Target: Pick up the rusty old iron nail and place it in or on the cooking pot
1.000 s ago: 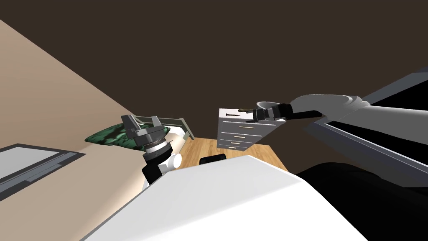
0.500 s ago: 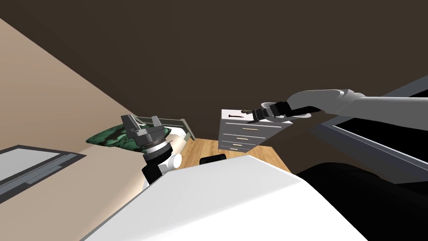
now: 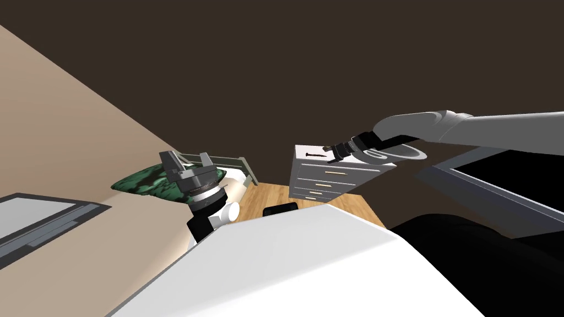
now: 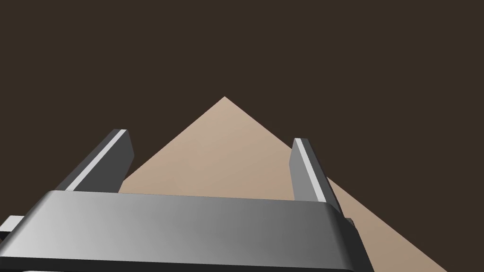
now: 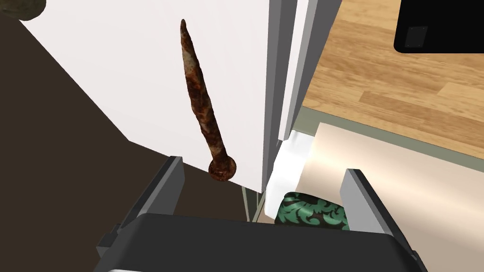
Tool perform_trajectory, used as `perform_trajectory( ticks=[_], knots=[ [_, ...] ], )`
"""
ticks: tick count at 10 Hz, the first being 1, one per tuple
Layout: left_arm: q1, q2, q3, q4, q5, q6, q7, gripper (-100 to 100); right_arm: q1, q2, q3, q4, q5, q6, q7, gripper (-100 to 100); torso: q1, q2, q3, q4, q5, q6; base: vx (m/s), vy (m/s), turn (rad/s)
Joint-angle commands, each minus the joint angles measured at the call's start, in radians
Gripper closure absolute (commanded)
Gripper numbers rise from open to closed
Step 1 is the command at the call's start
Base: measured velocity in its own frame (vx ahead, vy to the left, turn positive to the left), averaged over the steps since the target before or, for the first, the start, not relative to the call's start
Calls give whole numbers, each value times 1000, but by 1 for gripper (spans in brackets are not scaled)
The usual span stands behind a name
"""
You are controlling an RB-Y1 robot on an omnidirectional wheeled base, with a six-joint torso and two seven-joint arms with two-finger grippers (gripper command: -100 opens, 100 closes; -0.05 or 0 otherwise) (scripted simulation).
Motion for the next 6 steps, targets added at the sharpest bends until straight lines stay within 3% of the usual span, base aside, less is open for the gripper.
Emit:
perform_trajectory(
  ticks=[1,6],
  knots=[
    [0,0,0,0,0,0,0,0,11,-43,11,13,-10,-2,4,-100,0,0,0,0,0,0,61,42,6],
    [0,0,0,0,0,0,0,0,37,-174,57,59,3,-39,-19,-100,4,-6,-3,-1,1,0,102,64,14]
  ],
)
